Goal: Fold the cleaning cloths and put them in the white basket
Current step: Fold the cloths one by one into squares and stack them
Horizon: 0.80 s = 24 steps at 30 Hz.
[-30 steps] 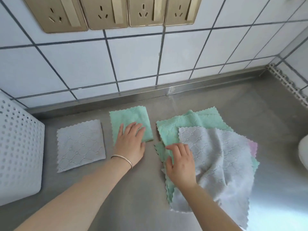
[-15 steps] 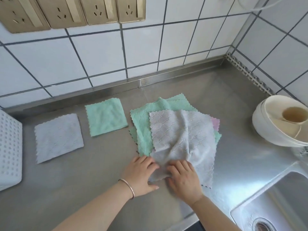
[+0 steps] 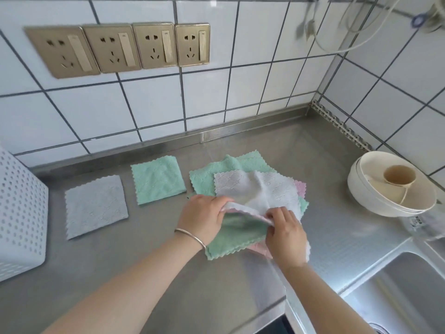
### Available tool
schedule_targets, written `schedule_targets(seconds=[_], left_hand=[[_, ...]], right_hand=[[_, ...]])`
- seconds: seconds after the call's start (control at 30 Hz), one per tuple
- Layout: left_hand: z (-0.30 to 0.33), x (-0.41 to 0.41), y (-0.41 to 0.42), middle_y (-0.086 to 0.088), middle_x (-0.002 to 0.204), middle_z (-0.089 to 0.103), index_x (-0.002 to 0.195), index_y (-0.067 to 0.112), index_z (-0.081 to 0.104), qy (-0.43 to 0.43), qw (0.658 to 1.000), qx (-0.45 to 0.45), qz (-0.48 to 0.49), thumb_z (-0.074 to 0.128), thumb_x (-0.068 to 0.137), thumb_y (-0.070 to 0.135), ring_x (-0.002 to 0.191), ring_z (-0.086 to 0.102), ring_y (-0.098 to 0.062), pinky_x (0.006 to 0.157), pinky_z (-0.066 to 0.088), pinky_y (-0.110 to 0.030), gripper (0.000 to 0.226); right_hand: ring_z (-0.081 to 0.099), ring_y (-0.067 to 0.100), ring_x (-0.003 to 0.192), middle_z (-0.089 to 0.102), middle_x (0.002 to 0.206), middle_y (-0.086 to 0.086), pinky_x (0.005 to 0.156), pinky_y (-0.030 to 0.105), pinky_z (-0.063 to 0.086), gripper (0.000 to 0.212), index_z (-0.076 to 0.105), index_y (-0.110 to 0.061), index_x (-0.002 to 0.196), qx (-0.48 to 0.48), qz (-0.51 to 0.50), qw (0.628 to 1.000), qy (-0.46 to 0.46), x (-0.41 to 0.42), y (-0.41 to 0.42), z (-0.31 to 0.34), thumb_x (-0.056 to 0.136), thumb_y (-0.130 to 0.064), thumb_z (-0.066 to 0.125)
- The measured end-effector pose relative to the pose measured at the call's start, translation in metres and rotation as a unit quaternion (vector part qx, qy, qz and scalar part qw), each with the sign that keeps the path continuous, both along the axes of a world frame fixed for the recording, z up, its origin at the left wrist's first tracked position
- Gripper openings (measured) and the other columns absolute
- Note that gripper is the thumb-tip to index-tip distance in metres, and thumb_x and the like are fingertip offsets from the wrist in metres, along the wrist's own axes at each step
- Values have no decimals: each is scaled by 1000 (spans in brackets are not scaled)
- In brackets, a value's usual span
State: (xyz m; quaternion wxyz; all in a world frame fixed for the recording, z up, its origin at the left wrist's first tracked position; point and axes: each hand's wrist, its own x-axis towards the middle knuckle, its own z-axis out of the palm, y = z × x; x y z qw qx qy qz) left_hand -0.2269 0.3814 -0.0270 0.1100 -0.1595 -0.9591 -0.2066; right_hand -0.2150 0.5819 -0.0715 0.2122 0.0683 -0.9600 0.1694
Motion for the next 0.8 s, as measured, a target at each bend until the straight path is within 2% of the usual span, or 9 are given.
schedule_targets(seconds=[0.1, 0.13, 0.23, 0.33, 0.43, 0.53, 0.63, 0.73, 0.8], left_hand=[[33, -4, -16, -9, 86, 73, 112, 22, 64, -17, 997, 58, 50, 47, 88, 12, 79, 65, -32, 62, 40, -28, 31], [43, -4, -22, -9, 91, 73, 115, 24, 63, -19, 996, 61, 56, 46, 89, 13, 84, 64, -32, 64, 42, -30, 32], [75, 1, -50, -6, 94, 72, 113, 29, 63, -15, 994, 81, 70, 39, 87, 18, 86, 63, -29, 70, 45, -31, 38], [105, 13, -97, 10, 88, 73, 102, 29, 68, -34, 985, 156, 71, 45, 87, 22, 85, 65, -11, 75, 48, -23, 28], [133, 35, -150, 36, 68, 63, 81, 42, 67, -57, 977, 192, 76, 54, 83, 30, 68, 57, 16, 63, 38, -4, 17], [140, 54, -196, 13, 63, 66, 62, 44, 64, -68, 959, 235, 141, 60, 80, 36, 61, 56, 0, 58, 40, -5, 20], [136, 69, -235, -4, 59, 47, 63, 14, 62, -88, 949, 214, 216, 56, 89, 27, 62, 42, -19, 56, 35, -24, 30], [140, 88, -259, -2, 60, 48, 64, 17, 58, -84, 936, 232, 252, 52, 90, 24, 64, 45, -19, 64, 38, -30, 28], [144, 102, -268, 8, 62, 52, 81, 18, 65, -61, 929, 251, 266, 51, 91, 21, 62, 48, -11, 67, 40, -22, 18]], right_hand=[[52, 26, 45, 59, 63, 3, 37, 16, 14, 25, 61, -9, 71, -4, -17, 1000, 22, -14, 3, 34, 66, -8, 36], [52, 27, 43, 60, 63, 3, 38, 13, 14, 25, 61, -9, 71, -3, -11, 1000, 27, -18, 2, 45, 67, -10, 37], [58, 30, 53, 67, 73, 4, 42, 22, 36, 30, 66, -10, 77, -6, -7, 999, 38, -27, -3, 82, 69, -14, 37], [60, 31, 64, 68, 77, 4, 54, 29, 43, 20, 67, -10, 81, -12, 13, 999, 27, -30, -16, 125, 74, -4, 49], [53, 34, 65, 60, 70, 7, 57, 31, 36, 11, 64, -10, 78, -12, 65, 998, -14, -31, -43, 159, 79, -2, 57], [43, 30, 62, 44, 57, -5, 52, 30, 30, 17, 59, -17, 69, -27, 102, 994, -18, -35, -84, 175, 80, -4, 57], [53, 33, 69, 53, 63, 2, 58, 33, 39, 18, 69, -16, 81, -71, 129, 986, -73, -43, -131, 174, 83, -7, 53], [54, 26, 68, 57, 64, 3, 58, 29, 40, 21, 71, -17, 93, -125, 141, 975, -114, -44, -165, 171, 87, -12, 52], [48, 12, 57, 51, 58, -8, 51, 23, 36, 20, 71, -15, 91, -166, 164, 967, -101, -37, -174, 174, 89, -11, 52]])
